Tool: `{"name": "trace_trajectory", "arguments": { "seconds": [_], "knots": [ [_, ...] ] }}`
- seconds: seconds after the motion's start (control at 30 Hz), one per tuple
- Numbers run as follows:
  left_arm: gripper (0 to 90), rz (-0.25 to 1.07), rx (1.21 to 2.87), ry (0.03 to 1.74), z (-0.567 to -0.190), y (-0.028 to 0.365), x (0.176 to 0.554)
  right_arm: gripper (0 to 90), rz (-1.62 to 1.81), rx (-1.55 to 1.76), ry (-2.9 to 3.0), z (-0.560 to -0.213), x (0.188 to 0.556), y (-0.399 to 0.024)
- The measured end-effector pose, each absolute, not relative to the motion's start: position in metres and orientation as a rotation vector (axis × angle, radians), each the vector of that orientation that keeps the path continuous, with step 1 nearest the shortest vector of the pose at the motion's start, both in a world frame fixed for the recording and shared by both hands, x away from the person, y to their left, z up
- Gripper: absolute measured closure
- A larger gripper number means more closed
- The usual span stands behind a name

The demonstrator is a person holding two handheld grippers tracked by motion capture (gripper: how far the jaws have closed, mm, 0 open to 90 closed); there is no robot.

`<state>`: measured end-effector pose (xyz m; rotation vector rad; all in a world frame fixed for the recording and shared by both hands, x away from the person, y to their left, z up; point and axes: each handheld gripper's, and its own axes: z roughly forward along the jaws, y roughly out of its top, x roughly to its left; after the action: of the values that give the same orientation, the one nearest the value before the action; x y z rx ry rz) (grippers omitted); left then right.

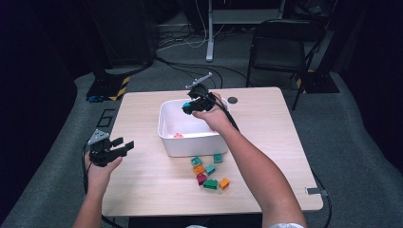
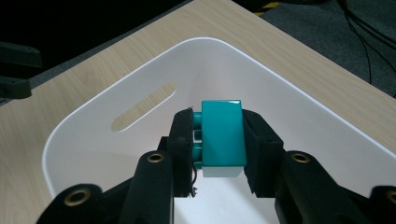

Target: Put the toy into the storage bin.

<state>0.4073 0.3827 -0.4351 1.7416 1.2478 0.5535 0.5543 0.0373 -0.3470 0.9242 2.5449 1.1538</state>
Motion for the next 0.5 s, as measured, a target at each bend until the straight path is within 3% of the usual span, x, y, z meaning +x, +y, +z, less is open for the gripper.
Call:
{"name": "trace_trajectory", "arguments": {
  "seconds": [0.5],
  "knots": [
    [42.2, 0.553, 1.74, 1.25, -0.4354, 0.383, 0.4074, 62.5, 1.093, 0.951, 2.557, -0.3549, 0.562, 0.0385]
  ]
}}
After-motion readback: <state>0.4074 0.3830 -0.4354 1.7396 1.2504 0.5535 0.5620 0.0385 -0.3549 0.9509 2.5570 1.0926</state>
